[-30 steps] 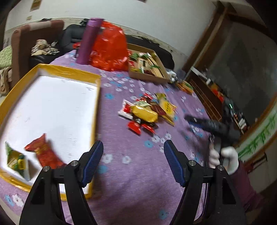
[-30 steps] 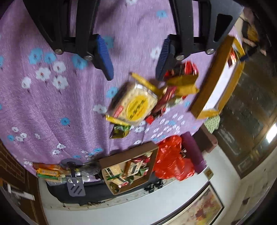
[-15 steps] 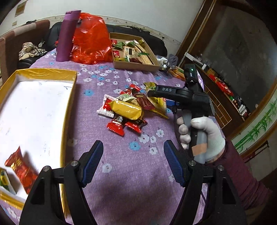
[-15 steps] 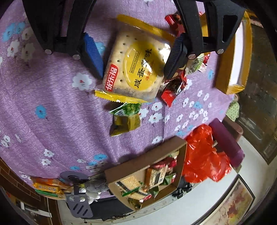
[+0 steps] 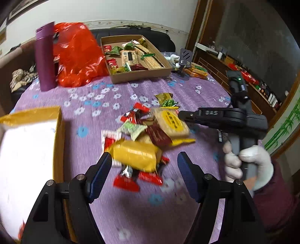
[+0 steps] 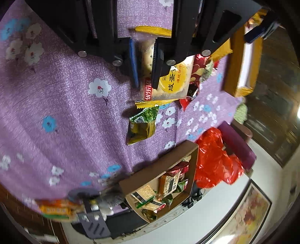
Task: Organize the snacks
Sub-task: 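Grasp the yellow wafer pack with the left gripper while the right grasps the cracker pack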
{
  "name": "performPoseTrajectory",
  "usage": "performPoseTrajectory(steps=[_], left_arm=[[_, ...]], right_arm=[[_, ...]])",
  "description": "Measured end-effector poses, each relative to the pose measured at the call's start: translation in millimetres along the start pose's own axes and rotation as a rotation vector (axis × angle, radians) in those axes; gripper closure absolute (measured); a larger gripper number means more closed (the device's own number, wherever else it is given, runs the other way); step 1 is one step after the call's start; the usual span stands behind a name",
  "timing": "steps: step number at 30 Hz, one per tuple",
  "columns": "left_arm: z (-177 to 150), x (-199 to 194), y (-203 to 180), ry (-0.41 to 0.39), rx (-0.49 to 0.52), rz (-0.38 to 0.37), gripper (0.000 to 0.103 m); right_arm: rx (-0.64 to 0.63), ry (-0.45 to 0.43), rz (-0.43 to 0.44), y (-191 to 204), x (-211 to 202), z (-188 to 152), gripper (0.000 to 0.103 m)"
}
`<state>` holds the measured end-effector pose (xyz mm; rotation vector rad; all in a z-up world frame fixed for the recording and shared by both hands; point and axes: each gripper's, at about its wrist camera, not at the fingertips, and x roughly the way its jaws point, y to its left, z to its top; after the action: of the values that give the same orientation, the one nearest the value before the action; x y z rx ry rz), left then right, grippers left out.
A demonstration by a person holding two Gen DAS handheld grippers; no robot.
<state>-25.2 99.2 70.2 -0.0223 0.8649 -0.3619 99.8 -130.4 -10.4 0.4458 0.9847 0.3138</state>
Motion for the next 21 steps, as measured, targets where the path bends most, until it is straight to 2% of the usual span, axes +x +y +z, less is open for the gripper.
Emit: performPoseTrajectory(steps=[1,2,3,5,7,8,11,13,15,17,21], left_arm=[[1.8,4.9,0.3,0.006,0.011,-0.001,0.031],[3.7,12.0,0.2,0.020,0.024,-0.003,0.031],[5.3,17.5,0.7,0.031,0.032,0.002,0.031],[8.6,31.7,2.3,0.059,0.038,0.024,0.031],[11.0,42.6,1.5,0.080,0.046,0.063,0.029],[12.1,48.6,1.2,0.091,0.049,0.083,0.026],[11.3,58.1,-1.0,0.113,0.050,0.100,0.026],[9.2,58.2,-7.7,0.104,0.080,0.132,0.027],[6.3,55.6,-12.1,0.090,0.092,0.138,0.032],[4.7,50.3,-10.9,0.072,0.083,0.121,0.042],[4.5,39.3,-5.6,0.040,0.041,0.104,0.047]], right_arm=[[0.020,0.011,0.025,-3.4,0.9,1.5,0.082],[0.039,0.028,0.049,-6.4,2.6,2.2,0.073],[0.048,0.037,0.062,-7.4,3.7,2.1,0.068],[0.042,0.048,0.076,-5.3,6.4,1.5,0.064],[0.015,0.046,0.077,0.0,7.1,0.4,0.063],[-0.001,0.039,0.069,2.9,7.0,0.1,0.058],[-0.045,0.009,0.039,8.8,5.5,0.1,0.041],[-0.068,-0.003,0.021,11.1,5.6,-0.4,0.035],[-0.084,-0.002,0.015,14.1,8.3,-1.9,0.031],[-0.120,-0.009,-0.014,21.0,10.1,-4.7,0.029],[-0.195,-0.011,-0.072,37.1,16.8,-12.5,0.025]])
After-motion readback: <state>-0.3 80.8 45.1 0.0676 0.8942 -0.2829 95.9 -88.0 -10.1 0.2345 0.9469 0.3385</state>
